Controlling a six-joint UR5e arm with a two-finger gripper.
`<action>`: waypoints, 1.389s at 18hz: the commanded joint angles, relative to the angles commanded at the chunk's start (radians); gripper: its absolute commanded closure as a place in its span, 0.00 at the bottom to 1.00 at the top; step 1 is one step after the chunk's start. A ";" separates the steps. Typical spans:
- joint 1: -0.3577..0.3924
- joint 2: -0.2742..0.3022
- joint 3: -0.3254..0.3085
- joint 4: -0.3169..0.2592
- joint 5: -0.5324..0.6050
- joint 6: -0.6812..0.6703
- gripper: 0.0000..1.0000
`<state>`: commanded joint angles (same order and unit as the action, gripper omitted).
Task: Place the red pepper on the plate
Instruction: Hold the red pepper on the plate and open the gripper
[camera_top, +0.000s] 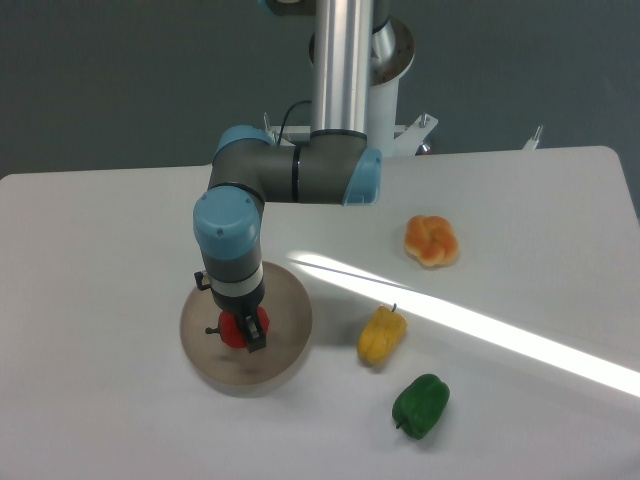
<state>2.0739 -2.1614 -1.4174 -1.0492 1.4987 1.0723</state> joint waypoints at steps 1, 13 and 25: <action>0.000 -0.005 -0.005 0.000 0.003 -0.003 0.56; 0.000 -0.018 -0.005 -0.002 0.002 -0.008 0.55; 0.000 -0.028 -0.003 -0.003 0.002 -0.011 0.55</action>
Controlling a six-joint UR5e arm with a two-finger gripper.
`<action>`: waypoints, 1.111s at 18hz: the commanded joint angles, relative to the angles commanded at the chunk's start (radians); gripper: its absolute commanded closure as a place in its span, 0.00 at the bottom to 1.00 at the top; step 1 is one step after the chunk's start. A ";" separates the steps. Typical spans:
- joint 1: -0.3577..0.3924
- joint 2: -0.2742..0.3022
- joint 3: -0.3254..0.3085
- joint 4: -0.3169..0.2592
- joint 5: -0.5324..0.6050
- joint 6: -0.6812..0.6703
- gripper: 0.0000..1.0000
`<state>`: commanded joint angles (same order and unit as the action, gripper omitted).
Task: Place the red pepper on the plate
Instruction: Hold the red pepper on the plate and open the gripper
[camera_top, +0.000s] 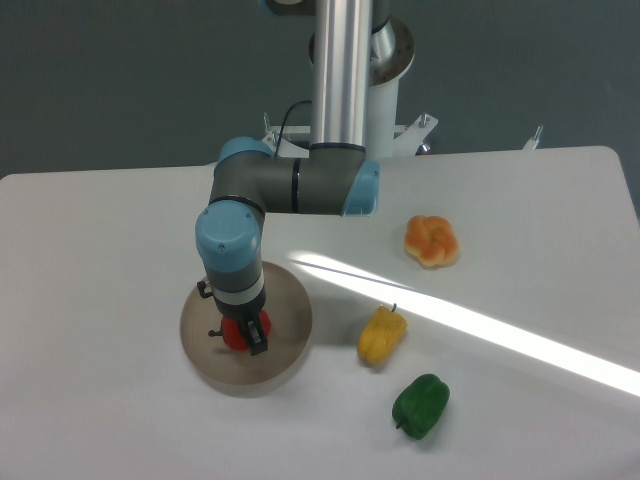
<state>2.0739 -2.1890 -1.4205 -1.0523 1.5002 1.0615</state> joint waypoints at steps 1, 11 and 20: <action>0.000 -0.002 0.002 0.000 0.000 0.000 0.54; 0.000 -0.011 0.006 -0.002 0.000 0.006 0.49; 0.003 -0.008 0.006 -0.003 -0.002 0.008 0.17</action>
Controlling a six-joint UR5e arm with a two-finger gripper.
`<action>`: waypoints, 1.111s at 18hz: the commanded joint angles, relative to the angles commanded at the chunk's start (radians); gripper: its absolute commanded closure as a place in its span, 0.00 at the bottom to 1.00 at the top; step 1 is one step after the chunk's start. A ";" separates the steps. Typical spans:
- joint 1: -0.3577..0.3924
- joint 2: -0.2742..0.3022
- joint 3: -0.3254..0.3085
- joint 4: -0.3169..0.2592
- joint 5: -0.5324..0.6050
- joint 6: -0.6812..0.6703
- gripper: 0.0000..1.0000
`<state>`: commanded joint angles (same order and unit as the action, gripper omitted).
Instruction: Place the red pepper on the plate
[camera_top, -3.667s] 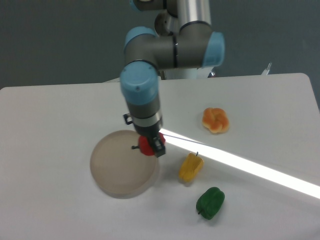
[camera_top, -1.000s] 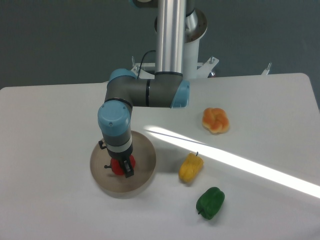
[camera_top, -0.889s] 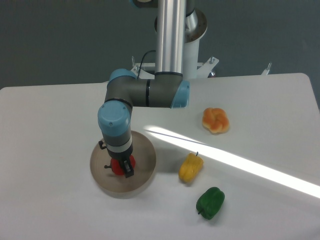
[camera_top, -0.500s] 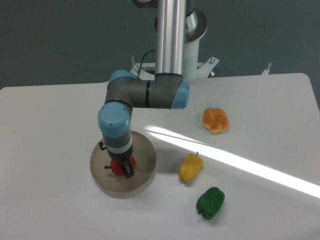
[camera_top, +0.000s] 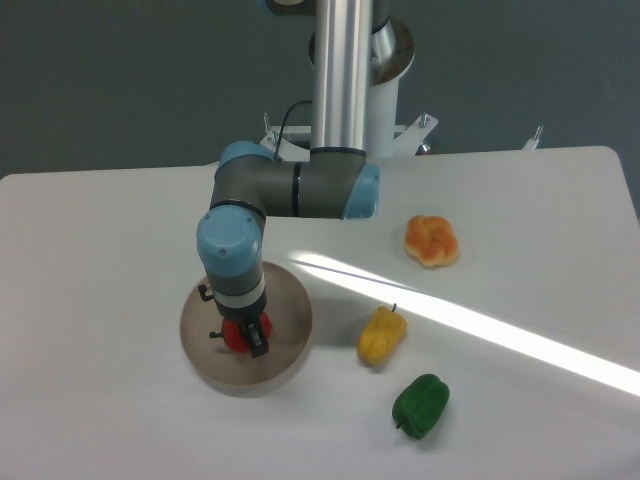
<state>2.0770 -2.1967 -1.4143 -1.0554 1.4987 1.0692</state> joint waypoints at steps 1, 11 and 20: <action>0.000 0.002 -0.003 0.000 0.000 0.000 0.16; 0.014 0.032 0.009 -0.002 0.005 -0.005 0.00; 0.163 0.127 0.029 -0.014 0.005 0.006 0.00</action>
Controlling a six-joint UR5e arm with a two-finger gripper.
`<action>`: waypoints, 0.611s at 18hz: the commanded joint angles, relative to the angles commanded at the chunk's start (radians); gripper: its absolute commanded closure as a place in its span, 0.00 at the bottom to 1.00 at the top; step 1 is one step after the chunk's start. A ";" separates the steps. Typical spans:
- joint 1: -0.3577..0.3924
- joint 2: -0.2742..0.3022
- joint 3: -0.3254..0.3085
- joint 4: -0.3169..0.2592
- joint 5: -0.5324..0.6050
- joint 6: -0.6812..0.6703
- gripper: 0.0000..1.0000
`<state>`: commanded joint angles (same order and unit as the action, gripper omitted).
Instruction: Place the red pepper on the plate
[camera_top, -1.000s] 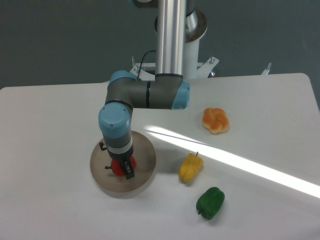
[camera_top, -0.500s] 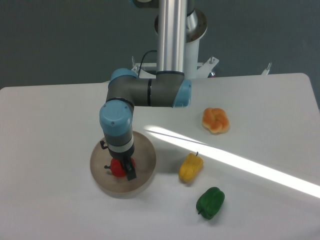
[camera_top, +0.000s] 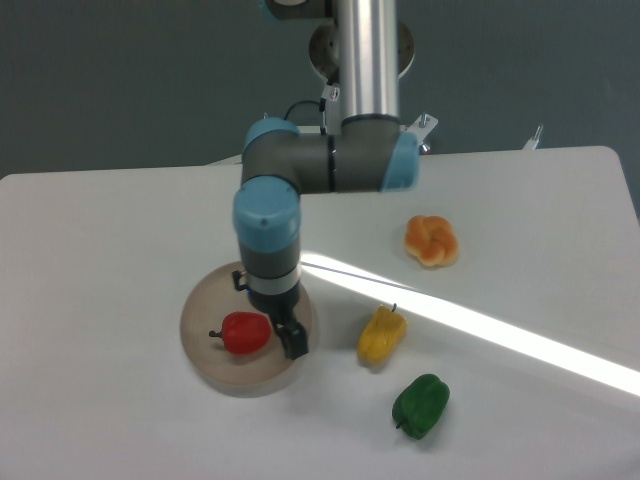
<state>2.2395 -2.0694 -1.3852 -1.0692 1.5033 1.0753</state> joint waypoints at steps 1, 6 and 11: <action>0.032 0.011 0.006 0.003 0.011 -0.003 0.00; 0.130 0.000 0.087 0.002 0.080 0.084 0.00; 0.244 -0.034 0.132 0.009 0.123 0.354 0.00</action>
<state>2.4833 -2.1030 -1.2534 -1.0600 1.6260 1.4291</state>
